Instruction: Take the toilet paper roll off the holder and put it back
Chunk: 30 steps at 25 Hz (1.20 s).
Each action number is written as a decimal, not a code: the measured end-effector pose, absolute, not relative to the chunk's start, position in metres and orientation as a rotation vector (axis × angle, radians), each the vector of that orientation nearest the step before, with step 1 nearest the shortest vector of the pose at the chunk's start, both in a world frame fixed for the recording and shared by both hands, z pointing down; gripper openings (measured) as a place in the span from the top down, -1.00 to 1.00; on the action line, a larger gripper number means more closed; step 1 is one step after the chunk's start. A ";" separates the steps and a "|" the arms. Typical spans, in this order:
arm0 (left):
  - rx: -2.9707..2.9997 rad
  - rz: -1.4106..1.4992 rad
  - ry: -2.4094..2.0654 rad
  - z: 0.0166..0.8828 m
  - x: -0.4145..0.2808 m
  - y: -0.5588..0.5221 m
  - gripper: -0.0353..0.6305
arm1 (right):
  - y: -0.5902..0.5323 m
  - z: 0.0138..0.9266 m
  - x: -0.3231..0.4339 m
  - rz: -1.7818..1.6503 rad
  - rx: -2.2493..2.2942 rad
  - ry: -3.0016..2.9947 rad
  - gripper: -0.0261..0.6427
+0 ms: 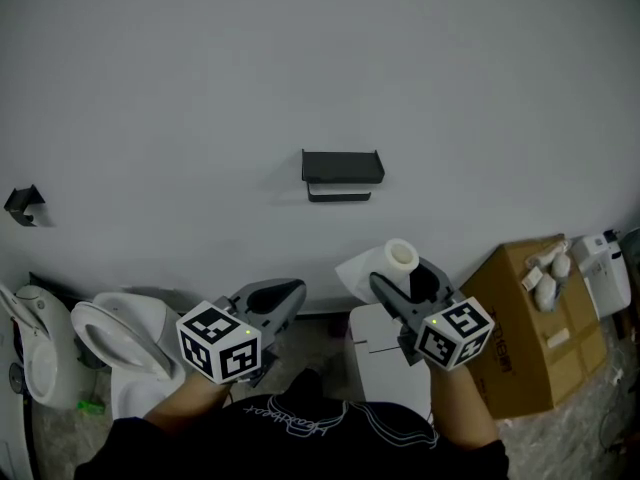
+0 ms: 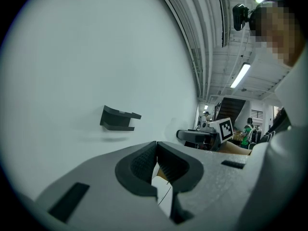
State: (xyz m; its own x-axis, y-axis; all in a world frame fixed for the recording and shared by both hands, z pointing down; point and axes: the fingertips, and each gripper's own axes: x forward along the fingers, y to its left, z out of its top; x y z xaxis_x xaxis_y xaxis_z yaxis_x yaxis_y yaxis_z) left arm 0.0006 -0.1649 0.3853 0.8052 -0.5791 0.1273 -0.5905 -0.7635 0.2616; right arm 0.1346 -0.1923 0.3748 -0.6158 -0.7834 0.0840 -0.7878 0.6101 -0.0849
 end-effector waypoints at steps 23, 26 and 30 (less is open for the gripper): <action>2.721 0.063 -0.883 0.378 0.004 -0.185 0.88 | -0.213 0.348 0.144 0.106 1.408 -2.793 0.06; 2.722 0.058 -0.895 0.374 0.002 -0.193 0.88 | -0.224 0.332 0.144 0.046 1.413 -2.799 0.06; 2.726 0.042 -0.910 0.369 -0.002 -0.204 0.88 | -0.237 0.311 0.143 -0.018 1.410 -2.806 0.06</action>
